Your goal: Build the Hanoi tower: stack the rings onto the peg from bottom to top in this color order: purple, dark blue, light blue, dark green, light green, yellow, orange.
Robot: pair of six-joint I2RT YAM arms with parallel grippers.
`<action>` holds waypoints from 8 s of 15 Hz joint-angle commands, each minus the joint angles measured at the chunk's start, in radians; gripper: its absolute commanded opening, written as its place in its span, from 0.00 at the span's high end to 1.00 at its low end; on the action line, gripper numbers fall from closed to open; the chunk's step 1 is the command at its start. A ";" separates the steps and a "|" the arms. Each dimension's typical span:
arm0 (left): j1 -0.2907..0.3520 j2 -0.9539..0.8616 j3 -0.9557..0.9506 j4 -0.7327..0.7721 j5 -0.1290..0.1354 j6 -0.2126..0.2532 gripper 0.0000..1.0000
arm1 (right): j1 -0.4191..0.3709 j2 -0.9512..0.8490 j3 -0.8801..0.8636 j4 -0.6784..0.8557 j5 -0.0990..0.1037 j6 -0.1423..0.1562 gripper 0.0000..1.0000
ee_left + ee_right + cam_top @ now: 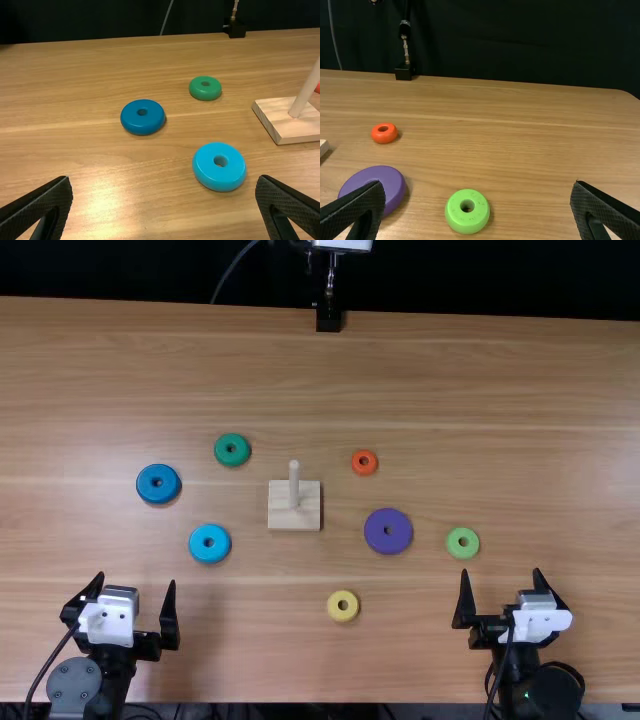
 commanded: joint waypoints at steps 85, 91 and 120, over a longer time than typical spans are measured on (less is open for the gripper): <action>-0.009 -0.012 -0.109 -0.075 0.010 0.012 0.00 | 0.367 1.877 1.146 -0.529 0.108 0.220 0.32; -0.009 -0.012 -0.109 -0.075 0.012 0.012 0.00 | 0.367 1.866 1.148 -0.533 0.105 0.220 1.00; -0.007 -0.012 -0.109 -0.075 0.010 0.012 0.00 | 0.667 1.967 2.072 -1.008 0.097 0.269 1.00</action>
